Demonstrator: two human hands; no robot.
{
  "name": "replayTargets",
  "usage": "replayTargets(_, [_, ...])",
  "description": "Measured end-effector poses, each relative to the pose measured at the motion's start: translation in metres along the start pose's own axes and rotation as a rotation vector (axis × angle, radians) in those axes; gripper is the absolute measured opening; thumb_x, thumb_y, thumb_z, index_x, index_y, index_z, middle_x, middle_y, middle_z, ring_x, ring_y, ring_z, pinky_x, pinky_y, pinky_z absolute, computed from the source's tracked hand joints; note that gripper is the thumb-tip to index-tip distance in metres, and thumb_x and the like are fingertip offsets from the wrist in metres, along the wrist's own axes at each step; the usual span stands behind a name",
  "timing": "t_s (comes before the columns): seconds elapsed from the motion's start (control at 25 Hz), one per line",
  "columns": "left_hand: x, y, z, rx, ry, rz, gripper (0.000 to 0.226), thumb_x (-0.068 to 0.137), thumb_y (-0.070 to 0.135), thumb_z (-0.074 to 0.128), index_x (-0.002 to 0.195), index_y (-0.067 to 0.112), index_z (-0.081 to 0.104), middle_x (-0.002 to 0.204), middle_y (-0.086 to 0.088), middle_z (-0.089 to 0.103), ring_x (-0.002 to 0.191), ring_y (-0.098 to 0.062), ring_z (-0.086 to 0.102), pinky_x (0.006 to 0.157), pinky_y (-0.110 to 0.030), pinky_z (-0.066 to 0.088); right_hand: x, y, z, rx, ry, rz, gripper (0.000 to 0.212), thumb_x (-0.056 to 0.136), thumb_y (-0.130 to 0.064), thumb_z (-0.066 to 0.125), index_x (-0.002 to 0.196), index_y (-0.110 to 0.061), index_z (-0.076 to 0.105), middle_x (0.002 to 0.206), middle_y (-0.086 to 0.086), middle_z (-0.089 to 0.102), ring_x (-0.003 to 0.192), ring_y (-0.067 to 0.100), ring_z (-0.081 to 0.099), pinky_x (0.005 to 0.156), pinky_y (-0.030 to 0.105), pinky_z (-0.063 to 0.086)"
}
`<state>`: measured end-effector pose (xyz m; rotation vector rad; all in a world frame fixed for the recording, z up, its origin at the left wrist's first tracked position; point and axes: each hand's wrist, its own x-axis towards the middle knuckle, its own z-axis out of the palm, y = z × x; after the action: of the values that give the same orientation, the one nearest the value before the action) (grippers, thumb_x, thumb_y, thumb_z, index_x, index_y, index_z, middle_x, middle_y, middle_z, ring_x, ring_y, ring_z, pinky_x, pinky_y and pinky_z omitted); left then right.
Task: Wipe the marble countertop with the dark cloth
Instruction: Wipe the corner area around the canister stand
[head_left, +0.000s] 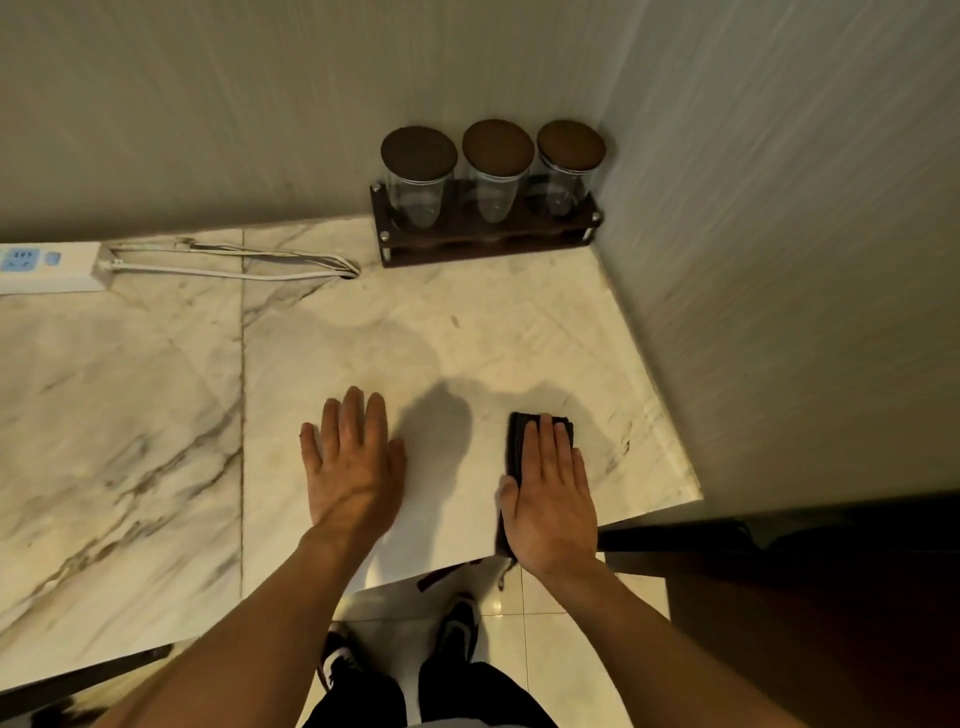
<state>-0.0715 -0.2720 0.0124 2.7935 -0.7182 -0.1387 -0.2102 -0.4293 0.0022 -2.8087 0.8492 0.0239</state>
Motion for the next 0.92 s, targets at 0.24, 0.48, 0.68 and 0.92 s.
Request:
replayTargets(0.24, [0.004,0.033,0.015,-0.004,-0.031,0.043,0.062,0.093,0.043,0.022,0.145,0.010,0.031,0.154,-0.014,0.029,0.142,-0.034,0.017,0.116,-0.054,0.006,0.024,0.063,-0.024,-0.166,-0.163,-0.498,0.064,0.097,-0.039,0.031,0.151,-0.009,0.013,0.158,0.008,0.007,0.147,0.022,0.009,0.115,0.035,0.005])
replayTargets(0.48, [0.013,0.043,0.026,0.065,-0.081,0.028,0.064,0.095,0.046,0.018,0.149,0.013,0.022,0.157,-0.011,0.022,0.145,-0.032,0.011,0.116,-0.051,-0.002,0.063,0.076,-0.033,-0.219,-0.254,-0.690,0.068,0.096,-0.039,0.036,0.151,-0.013,0.007,0.160,0.005,0.002,0.147,0.017,-0.001,0.117,0.032,0.000])
replayTargets(0.68, [0.015,0.046,0.025,0.101,-0.075,0.017,0.061,0.094,0.045,0.028,0.145,0.012,0.034,0.151,-0.013,0.036,0.140,-0.036,0.025,0.114,-0.055,0.010,0.105,0.073,-0.034,-0.208,-0.264,-0.722,0.068,0.093,-0.037,0.037,0.151,-0.011,0.013,0.160,0.006,0.009,0.147,0.018,0.003,0.117,0.034,0.005])
replayTargets(0.92, [0.013,0.046,0.022,0.064,-0.056,0.045,0.059,0.092,0.041,0.040,0.142,0.009,0.041,0.147,-0.016,0.041,0.138,-0.038,0.029,0.112,-0.059,0.017,0.148,0.065,-0.034,-0.208,-0.280,-0.730,0.068,0.094,-0.039,0.031,0.151,-0.012,0.005,0.160,0.004,0.002,0.147,0.017,-0.004,0.117,0.033,-0.001])
